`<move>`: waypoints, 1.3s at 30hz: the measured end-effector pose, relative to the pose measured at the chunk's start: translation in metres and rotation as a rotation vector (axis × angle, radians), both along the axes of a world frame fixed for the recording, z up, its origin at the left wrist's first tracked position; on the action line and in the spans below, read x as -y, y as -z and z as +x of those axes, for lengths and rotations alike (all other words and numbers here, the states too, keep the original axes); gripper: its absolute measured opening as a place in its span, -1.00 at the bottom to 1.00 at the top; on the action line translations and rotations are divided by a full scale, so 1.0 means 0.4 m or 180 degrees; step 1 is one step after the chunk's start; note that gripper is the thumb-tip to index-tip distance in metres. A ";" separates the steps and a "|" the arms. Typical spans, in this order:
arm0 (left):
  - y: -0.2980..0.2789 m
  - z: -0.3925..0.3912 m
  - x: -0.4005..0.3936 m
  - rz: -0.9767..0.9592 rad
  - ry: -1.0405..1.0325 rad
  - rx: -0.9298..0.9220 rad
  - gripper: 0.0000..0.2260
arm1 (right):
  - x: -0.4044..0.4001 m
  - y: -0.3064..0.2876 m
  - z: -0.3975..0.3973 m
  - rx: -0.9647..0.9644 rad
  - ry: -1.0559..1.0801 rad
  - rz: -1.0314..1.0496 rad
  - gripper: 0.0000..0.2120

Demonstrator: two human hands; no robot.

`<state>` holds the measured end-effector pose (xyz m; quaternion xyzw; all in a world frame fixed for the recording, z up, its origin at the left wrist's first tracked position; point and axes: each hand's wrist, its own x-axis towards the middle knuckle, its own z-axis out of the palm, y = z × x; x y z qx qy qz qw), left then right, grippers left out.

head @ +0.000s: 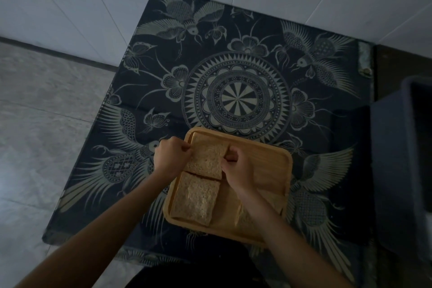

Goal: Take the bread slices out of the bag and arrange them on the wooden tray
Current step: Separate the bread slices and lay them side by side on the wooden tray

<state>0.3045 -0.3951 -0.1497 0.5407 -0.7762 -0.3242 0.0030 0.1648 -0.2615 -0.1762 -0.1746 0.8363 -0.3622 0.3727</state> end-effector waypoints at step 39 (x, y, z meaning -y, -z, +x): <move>-0.050 -0.101 -0.326 0.0844 0.0558 -0.0444 -0.69 | -0.393 -0.113 -0.155 0.0346 0.0922 -0.0141 -0.64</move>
